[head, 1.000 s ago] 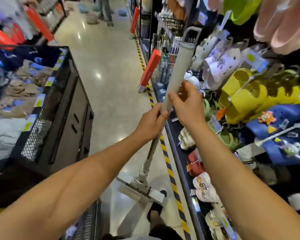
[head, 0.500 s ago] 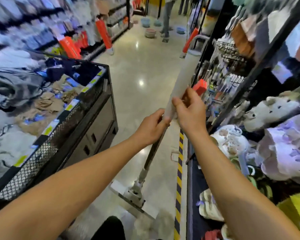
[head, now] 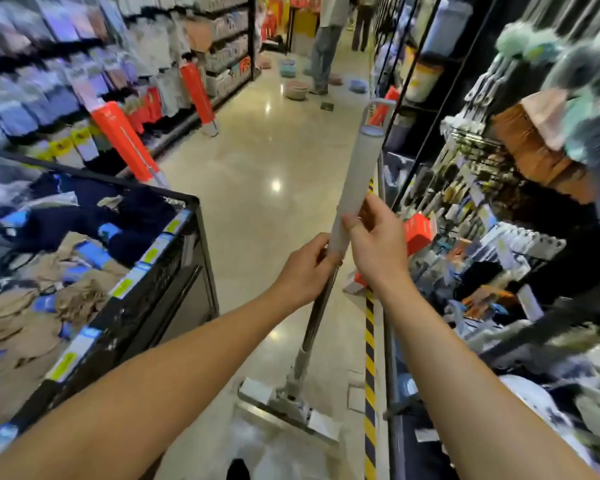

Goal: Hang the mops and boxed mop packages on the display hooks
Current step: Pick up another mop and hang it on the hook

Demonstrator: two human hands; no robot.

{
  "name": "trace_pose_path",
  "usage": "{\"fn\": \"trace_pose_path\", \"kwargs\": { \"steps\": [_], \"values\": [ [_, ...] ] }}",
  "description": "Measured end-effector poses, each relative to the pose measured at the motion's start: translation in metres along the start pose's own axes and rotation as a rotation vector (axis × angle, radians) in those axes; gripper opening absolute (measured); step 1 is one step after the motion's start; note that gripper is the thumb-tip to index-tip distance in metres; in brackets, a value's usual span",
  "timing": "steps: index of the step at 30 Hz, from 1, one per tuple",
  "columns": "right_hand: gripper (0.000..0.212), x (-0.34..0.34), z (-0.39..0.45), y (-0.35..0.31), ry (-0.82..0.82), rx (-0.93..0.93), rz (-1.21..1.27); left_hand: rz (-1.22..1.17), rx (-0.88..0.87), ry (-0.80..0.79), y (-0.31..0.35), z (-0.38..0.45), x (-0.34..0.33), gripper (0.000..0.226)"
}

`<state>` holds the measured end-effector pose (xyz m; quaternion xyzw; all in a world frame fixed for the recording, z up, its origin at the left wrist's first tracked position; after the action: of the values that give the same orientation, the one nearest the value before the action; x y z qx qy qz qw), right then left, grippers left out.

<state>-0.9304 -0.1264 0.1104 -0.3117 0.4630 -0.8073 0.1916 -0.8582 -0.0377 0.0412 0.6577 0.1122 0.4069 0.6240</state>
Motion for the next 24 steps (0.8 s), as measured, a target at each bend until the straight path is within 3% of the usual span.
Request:
{"fn": "trace_pose_path", "kwargs": {
  "steps": [13,24],
  "values": [
    [0.024,-0.085,0.286,0.104,0.048,-0.018,0.066,0.031,-0.030,0.002,-0.069,0.315,0.049,0.022],
    [0.026,-0.148,0.556,0.184,-0.021,-0.037,0.103,0.063,-0.007,0.006,-0.103,0.593,0.098,0.019]
  ]
}}
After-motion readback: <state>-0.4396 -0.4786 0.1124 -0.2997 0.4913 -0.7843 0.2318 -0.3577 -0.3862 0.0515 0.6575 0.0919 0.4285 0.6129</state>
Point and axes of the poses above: each hand's wrist, its own z-axis towards the middle knuckle, its own x-axis out of the back of the hand, y = z × x, the point moved 1 cm from there along z, towards the middle knuckle, and after that the axes turned 3 degrees about x, right-handed, at the moved point
